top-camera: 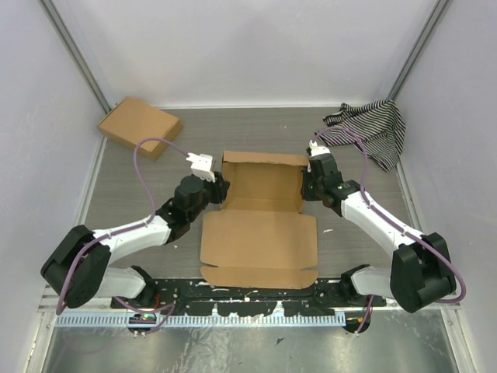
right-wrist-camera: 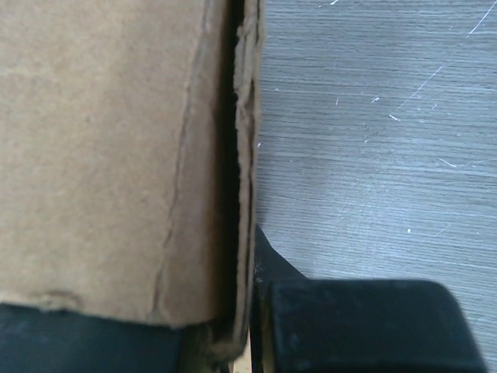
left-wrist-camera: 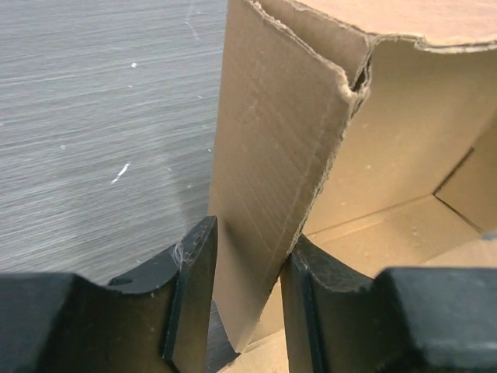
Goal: Fold the paper box
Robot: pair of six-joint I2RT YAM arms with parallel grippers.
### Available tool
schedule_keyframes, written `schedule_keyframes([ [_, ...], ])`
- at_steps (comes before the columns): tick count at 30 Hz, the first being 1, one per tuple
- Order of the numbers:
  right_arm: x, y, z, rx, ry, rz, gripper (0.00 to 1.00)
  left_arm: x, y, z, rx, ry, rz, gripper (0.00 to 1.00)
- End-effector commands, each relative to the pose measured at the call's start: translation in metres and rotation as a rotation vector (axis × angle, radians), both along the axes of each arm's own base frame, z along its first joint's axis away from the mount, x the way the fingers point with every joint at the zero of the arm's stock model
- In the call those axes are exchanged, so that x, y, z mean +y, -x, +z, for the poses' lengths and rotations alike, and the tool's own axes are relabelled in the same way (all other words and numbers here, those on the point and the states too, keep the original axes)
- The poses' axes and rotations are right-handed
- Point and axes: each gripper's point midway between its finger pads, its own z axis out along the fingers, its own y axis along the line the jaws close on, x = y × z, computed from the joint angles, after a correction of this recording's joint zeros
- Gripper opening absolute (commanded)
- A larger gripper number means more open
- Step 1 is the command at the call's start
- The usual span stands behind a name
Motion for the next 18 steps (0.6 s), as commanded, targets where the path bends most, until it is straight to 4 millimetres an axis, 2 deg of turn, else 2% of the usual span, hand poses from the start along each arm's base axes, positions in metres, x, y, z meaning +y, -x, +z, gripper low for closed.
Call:
schedule_keyframes([
  [1,0.010,-0.004,0.024,-0.063,-0.078,-0.002,0.02,0.031,-0.014,-0.004,0.033,-0.171,0.239,0.40],
  [3,0.011,-0.002,0.024,-0.052,-0.084,-0.013,0.02,0.037,-0.016,-0.006,0.063,-0.207,0.306,0.30],
  [6,0.009,-0.001,0.023,-0.030,-0.083,-0.048,0.01,0.054,-0.014,-0.010,0.114,-0.271,0.443,0.03],
  [7,0.010,0.000,0.023,-0.020,-0.087,-0.056,0.01,0.059,-0.013,-0.011,0.127,-0.302,0.487,0.00],
  [11,0.011,0.002,0.022,0.011,-0.108,-0.096,0.01,0.078,-0.001,-0.005,0.116,-0.429,0.677,0.00],
  [18,0.027,0.003,0.019,0.074,-0.174,-0.100,0.01,0.068,0.013,0.003,0.012,-0.567,0.764,0.00],
])
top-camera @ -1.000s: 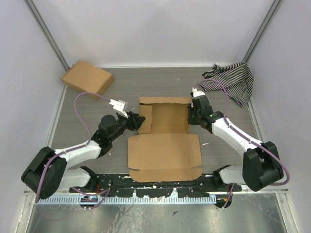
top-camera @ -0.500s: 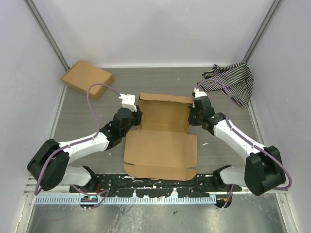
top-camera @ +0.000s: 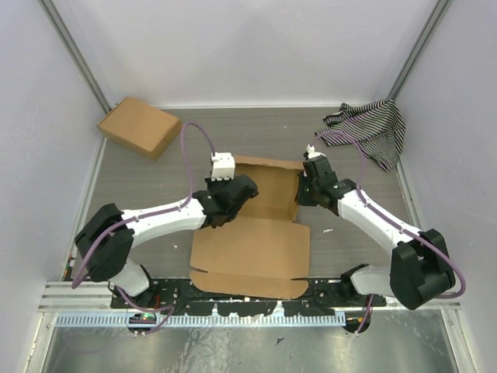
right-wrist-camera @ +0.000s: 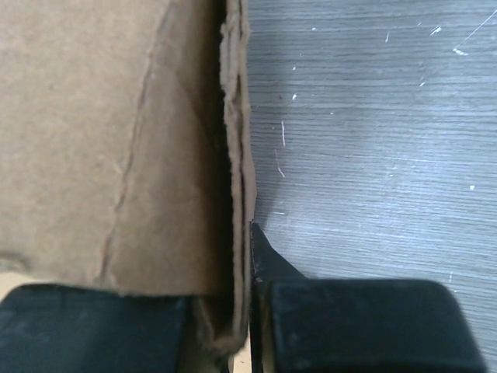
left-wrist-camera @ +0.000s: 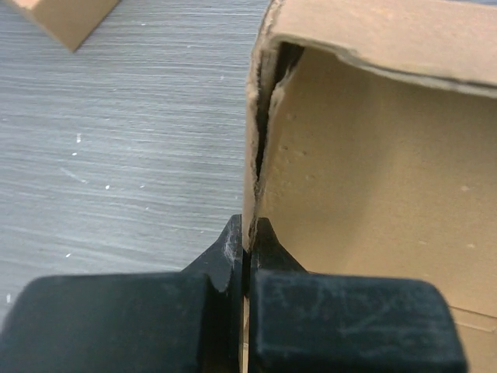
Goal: Fold the paper box
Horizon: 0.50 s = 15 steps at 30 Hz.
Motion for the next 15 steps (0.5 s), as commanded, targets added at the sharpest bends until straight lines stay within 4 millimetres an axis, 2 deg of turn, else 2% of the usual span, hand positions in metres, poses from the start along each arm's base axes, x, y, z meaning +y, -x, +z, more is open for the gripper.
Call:
schedule_keyframes([
  [1,0.015,-0.018,0.027,-0.037,-0.106,-0.056,0.01,0.042,0.013,0.006,-0.098,-0.255,0.175,0.00],
  [6,0.019,-0.020,0.028,-0.020,-0.110,-0.046,0.01,0.037,0.020,-0.002,-0.096,-0.279,0.160,0.00],
  [8,0.020,-0.020,0.028,-0.015,-0.109,-0.045,0.01,0.036,0.022,-0.005,-0.079,-0.265,0.148,0.05],
  [9,0.020,-0.021,0.028,-0.013,-0.107,-0.044,0.02,0.034,0.022,-0.006,-0.067,-0.253,0.137,0.10],
  [11,0.019,-0.022,0.027,-0.007,-0.097,-0.045,0.02,0.028,0.025,-0.008,-0.030,-0.224,0.099,0.26],
  [15,0.018,-0.025,0.023,0.006,-0.080,-0.052,0.04,0.020,0.032,-0.001,0.018,-0.150,0.037,0.51],
])
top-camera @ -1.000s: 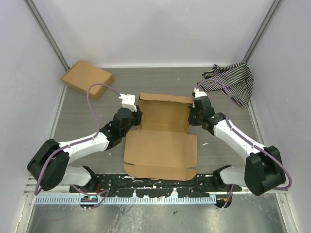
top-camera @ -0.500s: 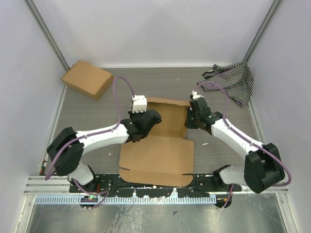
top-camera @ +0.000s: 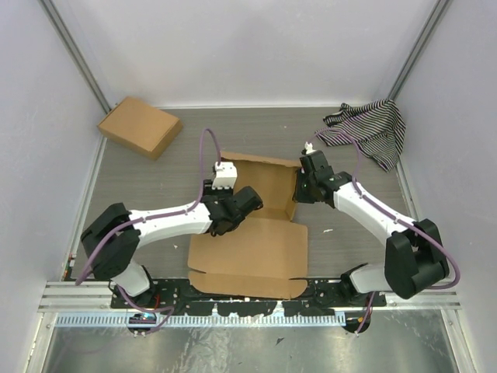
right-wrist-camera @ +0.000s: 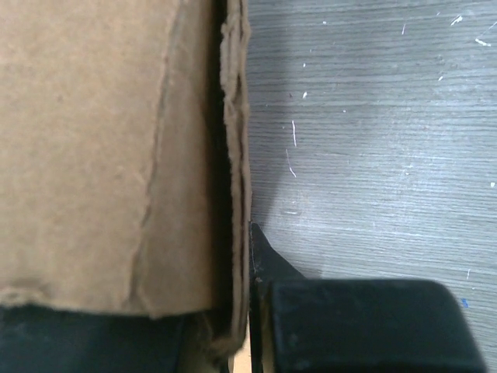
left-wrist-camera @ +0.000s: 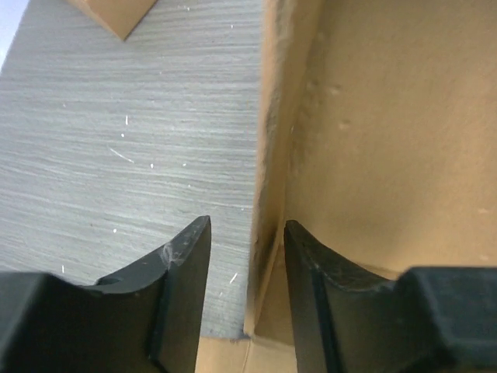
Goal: Fold the paper box
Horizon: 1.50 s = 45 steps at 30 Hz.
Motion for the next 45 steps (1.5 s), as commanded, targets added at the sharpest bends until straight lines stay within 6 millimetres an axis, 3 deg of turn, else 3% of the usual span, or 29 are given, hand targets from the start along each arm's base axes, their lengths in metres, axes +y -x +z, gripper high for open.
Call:
schedule_keyframes([
  [1,0.009,-0.024,0.024,-0.063,-0.059,-0.051,0.04,0.005,0.009,0.016,0.040,0.049,-0.041,0.55],
  [11,0.014,-0.028,0.012,-0.025,-0.058,-0.052,0.10,0.018,0.028,0.068,0.031,0.174,-0.109,0.59],
  [18,0.032,-0.027,0.028,-0.010,-0.129,0.023,0.59,0.043,0.039,0.101,0.042,0.265,-0.123,0.59],
  [22,0.026,-0.028,0.046,-0.034,-0.083,0.053,0.64,0.055,0.048,0.107,0.053,0.292,-0.130,0.59],
  [24,0.015,-0.040,0.060,-0.086,-0.008,0.047,0.66,0.059,0.051,0.106,0.061,0.294,-0.131,0.59],
  [27,0.005,-0.074,0.084,-0.186,0.102,0.039,0.69,0.064,0.056,0.101,0.075,0.289,-0.131,0.59],
  [30,0.016,-0.118,0.094,-0.256,0.168,0.108,0.71,0.065,0.058,0.095,0.092,0.292,-0.133,0.59],
  [32,0.035,-0.150,0.099,-0.299,0.177,0.193,0.72,0.062,0.061,0.090,0.110,0.303,-0.147,0.59],
  [36,0.065,-0.195,0.080,-0.296,0.194,0.338,0.72,0.062,0.064,0.084,0.127,0.310,-0.153,0.59],
  [39,0.087,-0.208,0.066,-0.321,0.181,0.442,0.72,0.066,0.067,0.083,0.131,0.320,-0.146,0.58],
  [45,0.110,-0.220,0.051,-0.350,0.178,0.576,0.72,0.070,0.075,0.080,0.127,0.370,-0.149,0.58],
])
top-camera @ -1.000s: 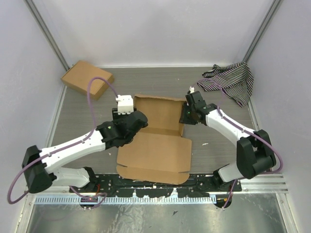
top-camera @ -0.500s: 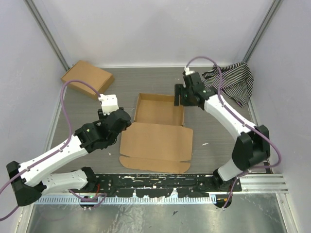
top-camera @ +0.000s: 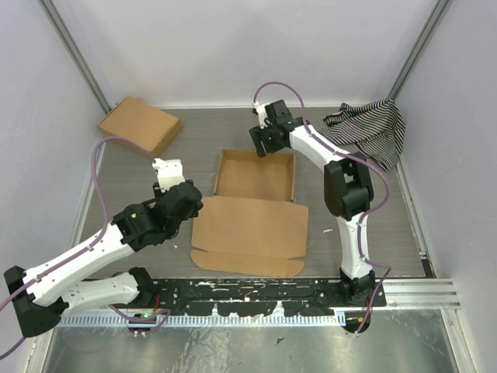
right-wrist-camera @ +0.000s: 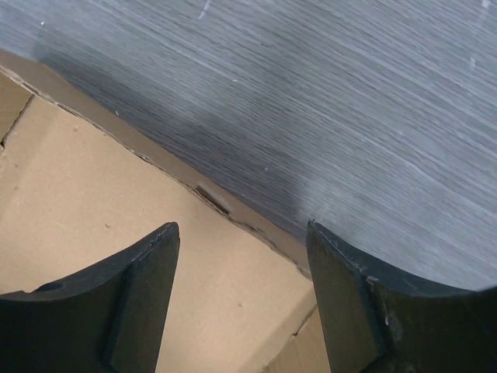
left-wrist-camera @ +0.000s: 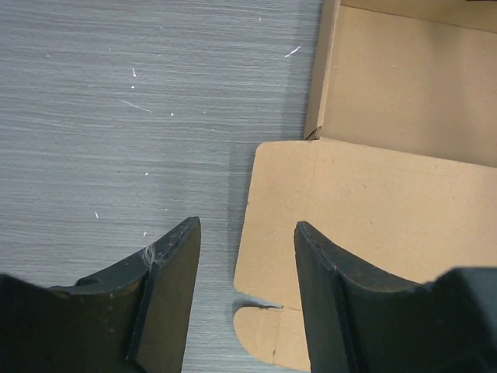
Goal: Fold the paper box
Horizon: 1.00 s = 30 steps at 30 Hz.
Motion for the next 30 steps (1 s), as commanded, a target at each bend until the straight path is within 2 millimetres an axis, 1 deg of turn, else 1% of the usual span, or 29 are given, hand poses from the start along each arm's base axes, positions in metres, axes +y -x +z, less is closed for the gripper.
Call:
schedule_keyframes([
  [1,0.030,-0.019,0.043,-0.127,-0.044,0.164,0.72,0.006,0.008,-0.006,0.011,0.036,0.008,0.58],
  [3,0.036,-0.017,0.037,-0.096,-0.032,0.201,0.72,0.007,0.009,-0.008,0.015,0.039,0.007,0.58],
  [6,0.046,-0.012,0.018,-0.055,-0.005,0.238,0.71,0.009,0.009,-0.012,0.019,0.032,0.018,0.58],
  [8,0.049,-0.010,0.006,-0.041,0.022,0.237,0.71,0.008,0.010,-0.015,0.027,0.030,0.015,0.57],
  [11,0.050,-0.007,-0.011,-0.008,0.027,0.227,0.70,0.006,0.010,-0.016,0.033,0.033,0.011,0.57],
  [16,0.047,-0.001,-0.023,0.010,0.020,0.196,0.68,0.007,0.011,-0.015,0.028,0.044,0.012,0.56],
  [18,0.037,0.000,-0.029,0.014,0.047,0.146,0.63,0.008,0.012,-0.016,0.030,0.048,0.013,0.56],
  [22,0.010,0.007,-0.038,0.039,0.095,0.007,0.46,0.006,0.015,-0.017,0.040,0.073,0.006,0.55],
  [24,-0.007,0.014,-0.041,0.053,0.109,-0.072,0.39,0.004,0.017,-0.018,0.047,0.086,0.003,0.55],
  [25,-0.017,0.016,-0.038,0.051,0.110,-0.115,0.36,0.004,0.017,-0.020,0.052,0.091,0.003,0.55],
  [26,-0.028,0.020,-0.039,0.058,0.120,-0.162,0.34,0.004,0.018,-0.020,0.053,0.100,0.002,0.54],
  [30,-0.076,0.044,-0.043,0.107,0.151,-0.347,0.29,0.003,0.020,-0.020,0.050,0.127,0.002,0.54],
])
